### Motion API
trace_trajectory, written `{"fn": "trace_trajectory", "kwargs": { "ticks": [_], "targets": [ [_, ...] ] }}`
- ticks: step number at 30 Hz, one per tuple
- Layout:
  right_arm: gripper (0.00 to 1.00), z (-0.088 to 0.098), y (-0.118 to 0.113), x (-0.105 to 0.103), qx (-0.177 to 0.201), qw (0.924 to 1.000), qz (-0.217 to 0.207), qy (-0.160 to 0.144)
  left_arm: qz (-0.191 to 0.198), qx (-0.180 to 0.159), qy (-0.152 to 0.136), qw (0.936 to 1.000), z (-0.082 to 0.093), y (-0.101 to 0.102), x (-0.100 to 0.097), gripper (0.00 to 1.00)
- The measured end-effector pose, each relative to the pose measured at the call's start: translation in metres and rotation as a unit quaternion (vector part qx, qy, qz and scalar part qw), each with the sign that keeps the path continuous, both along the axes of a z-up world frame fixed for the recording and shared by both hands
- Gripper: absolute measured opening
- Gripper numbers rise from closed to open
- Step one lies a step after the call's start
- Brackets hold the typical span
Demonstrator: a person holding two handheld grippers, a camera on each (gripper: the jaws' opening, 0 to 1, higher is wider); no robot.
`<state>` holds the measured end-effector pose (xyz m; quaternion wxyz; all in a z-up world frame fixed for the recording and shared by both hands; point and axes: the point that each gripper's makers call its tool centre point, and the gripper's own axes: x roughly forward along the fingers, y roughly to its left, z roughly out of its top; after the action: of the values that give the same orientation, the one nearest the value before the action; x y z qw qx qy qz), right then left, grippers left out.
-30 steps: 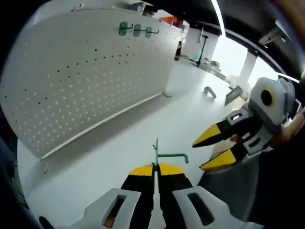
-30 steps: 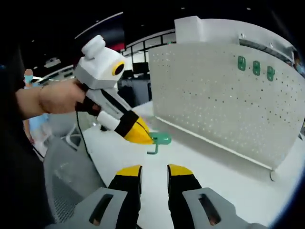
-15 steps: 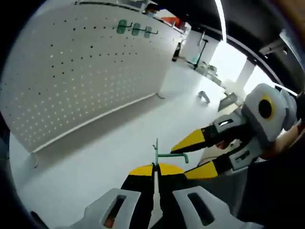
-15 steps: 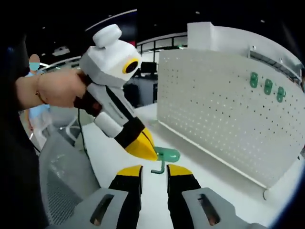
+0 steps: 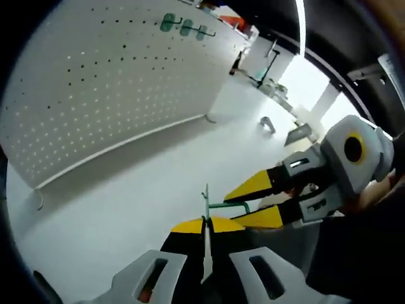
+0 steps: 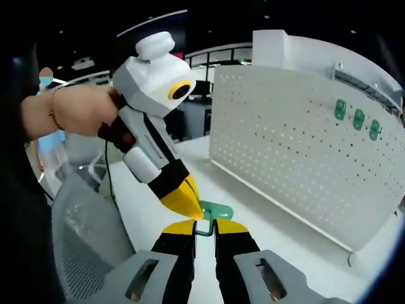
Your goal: Insert the hook assembly into the mounting plate slot until the hook locks in place.
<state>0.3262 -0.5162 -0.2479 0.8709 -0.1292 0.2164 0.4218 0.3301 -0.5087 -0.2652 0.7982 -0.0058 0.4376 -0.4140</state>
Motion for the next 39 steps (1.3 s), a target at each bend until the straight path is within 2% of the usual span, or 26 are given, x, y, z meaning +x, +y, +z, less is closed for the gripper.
{"fn": "trace_trajectory", "kwargs": {
  "ticks": [8,13,16,17,22,24,25,28,31,34,39],
  "targets": [
    [0.07,-0.002,-0.002,0.002,0.006,0.9994,-0.023,0.026,0.005,0.007,-0.011,0.9999,0.0,-0.001,-0.001,0.02],
    [0.07,-0.005,-0.006,0.006,0.036,0.9962,-0.051,0.061,-0.006,0.03,-0.045,0.9985,-0.002,-0.003,0.001,0.03],
    [0.06,-0.007,-0.007,0.007,0.058,0.9924,-0.068,0.084,-0.005,0.037,-0.048,0.9982,-0.006,-0.002,0.004,0.03],
    [0.06,-0.009,-0.008,0.006,0.071,0.9894,-0.079,0.098,-0.006,0.039,-0.05,0.998,-0.007,-0.002,0.003,0.03],
    [0.06,-0.01,-0.01,0.008,0.112,0.9797,-0.104,0.13,-0.008,0.043,-0.059,0.9973,-0.006,-0.003,0.003,0.03],
    [0.06,-0.011,-0.01,0.008,0.144,0.97,-0.119,0.156,-0.008,0.045,-0.069,0.9966,-0.006,-0.002,0.004,0.03],
    [0.06,-0.012,-0.011,0.009,0.163,0.9627,-0.132,0.171,-0.008,0.046,-0.07,0.9965,-0.006,-0.002,0.005,0.03],
    [0.06,-0.014,-0.016,0.012,0.185,0.9527,-0.151,0.188,-0.007,0.047,-0.076,0.996,-0.005,-0.002,0.007,0.04],
    [0.06,-0.014,-0.019,0.013,0.187,0.952,-0.156,0.185,-0.006,0.049,-0.081,0.9955,-0.004,-0.001,0.008,0.07],
    [0.06,-0.013,-0.021,0.015,0.197,0.948,-0.165,0.188,-0.009,0.05,-0.086,0.995,-0.005,-0.001,0.008,0.09],
    [0.06,-0.008,-0.026,0.019,0.215,0.9413,-0.176,0.192,-0.007,0.041,-0.1,0.9941,-0.004,-0.001,0.009,0.2]
  ]
}}
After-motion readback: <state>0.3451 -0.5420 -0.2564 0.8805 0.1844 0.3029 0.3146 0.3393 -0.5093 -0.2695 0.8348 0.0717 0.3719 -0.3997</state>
